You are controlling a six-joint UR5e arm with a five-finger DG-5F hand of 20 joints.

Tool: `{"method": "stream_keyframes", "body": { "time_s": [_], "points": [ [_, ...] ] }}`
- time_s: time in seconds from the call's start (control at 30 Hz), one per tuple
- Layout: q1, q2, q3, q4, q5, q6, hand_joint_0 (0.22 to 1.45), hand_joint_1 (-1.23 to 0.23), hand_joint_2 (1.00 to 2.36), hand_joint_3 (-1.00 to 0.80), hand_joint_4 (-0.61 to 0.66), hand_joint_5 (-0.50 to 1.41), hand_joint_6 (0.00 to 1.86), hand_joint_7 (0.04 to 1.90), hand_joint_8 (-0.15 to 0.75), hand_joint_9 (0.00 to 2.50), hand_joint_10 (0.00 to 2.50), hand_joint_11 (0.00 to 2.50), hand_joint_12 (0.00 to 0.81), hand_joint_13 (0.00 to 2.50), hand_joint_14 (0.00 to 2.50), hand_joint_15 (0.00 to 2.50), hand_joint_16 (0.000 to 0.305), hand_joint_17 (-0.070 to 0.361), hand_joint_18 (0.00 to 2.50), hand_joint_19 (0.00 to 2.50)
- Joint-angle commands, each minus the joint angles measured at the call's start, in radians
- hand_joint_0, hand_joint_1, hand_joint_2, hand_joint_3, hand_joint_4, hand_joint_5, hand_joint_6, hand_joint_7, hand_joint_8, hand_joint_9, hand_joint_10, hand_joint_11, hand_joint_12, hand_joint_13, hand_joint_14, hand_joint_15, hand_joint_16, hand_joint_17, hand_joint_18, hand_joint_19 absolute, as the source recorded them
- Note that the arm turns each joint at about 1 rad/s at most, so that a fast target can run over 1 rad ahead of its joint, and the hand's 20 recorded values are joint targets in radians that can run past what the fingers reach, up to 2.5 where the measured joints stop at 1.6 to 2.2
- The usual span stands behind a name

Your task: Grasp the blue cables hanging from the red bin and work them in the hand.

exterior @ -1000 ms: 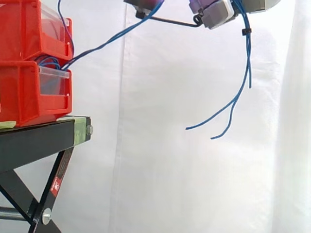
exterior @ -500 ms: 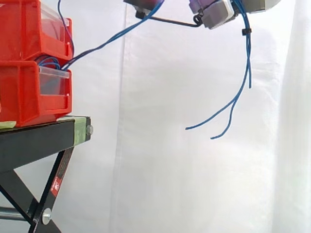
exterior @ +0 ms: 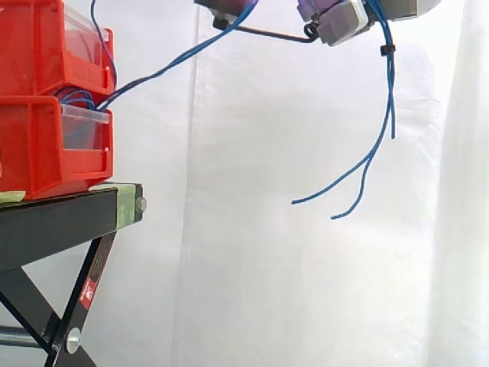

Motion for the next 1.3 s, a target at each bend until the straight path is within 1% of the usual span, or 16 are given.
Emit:
{"method": "stream_keyframes", "body": {
  "time_s": [0.0, 0.43, 1.27],
  "points": [
    [0.000, 0.000, 0.001, 0.000, 0.000, 0.000, 0.94, -0.65, 1.37, 0.28, 0.29, 0.48, 0.24, 1.34, 0.430, 1.60, 2.50, 2.50, 0.727, 1.91, 2.50, 1.98, 0.224, 0.168, 2.20, 0.72],
    [0.000, 0.000, 0.001, 0.000, 0.001, 0.000, 0.93, -0.65, 1.38, 0.27, 0.29, 0.48, 0.24, 1.33, 0.430, 1.60, 2.50, 2.50, 0.727, 1.91, 2.50, 1.98, 0.224, 0.168, 2.20, 0.72],
    [0.000, 0.000, -0.001, 0.000, 0.001, 0.000, 0.94, -0.65, 1.35, 0.28, 0.29, 0.48, 0.24, 1.33, 0.430, 1.60, 2.50, 2.50, 0.727, 1.91, 2.50, 1.98, 0.224, 0.168, 2.20, 0.72]
  ]
}}
